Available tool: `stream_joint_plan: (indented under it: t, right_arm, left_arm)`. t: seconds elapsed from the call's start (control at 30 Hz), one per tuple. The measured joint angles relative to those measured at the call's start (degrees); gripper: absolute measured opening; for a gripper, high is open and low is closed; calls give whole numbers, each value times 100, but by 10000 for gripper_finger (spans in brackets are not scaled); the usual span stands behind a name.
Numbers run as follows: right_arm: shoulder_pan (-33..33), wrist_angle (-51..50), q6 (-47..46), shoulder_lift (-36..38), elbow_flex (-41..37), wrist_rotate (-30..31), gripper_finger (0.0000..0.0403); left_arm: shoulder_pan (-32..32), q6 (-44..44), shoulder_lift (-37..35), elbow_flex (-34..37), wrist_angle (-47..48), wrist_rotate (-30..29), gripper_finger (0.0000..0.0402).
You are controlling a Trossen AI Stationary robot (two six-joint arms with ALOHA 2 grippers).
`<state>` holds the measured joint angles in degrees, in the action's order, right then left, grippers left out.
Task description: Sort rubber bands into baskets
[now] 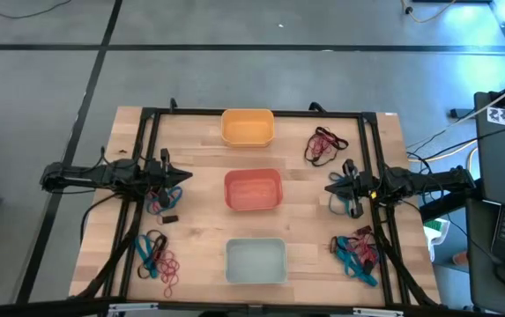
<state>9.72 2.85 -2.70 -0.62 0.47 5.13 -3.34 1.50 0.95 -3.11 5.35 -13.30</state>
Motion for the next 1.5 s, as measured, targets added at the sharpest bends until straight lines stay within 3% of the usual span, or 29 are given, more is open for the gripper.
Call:
stream_joint_plan:
  t: [0.83,1.03,1.17,1.3,1.5]
  right_arm:
    - [0,0,0,0,-2,0,1]
    - [1,0,0,0,-1,-1,1]
    - [0,9,38,0,-2,277,1]
    - [0,96,28,1,-2,579,1]
    - [0,375,-465,0,-2,568,1]
  left_arm:
    - [-1,-2,0,-1,0,0,5]
    - [1,-731,-2,2,-22,-216,5]
    - [1,-754,-2,1,-44,-240,5]
    - [-6,329,-2,2,-301,-192,5]
    - [-6,1476,-1,-1,-951,-173,5]
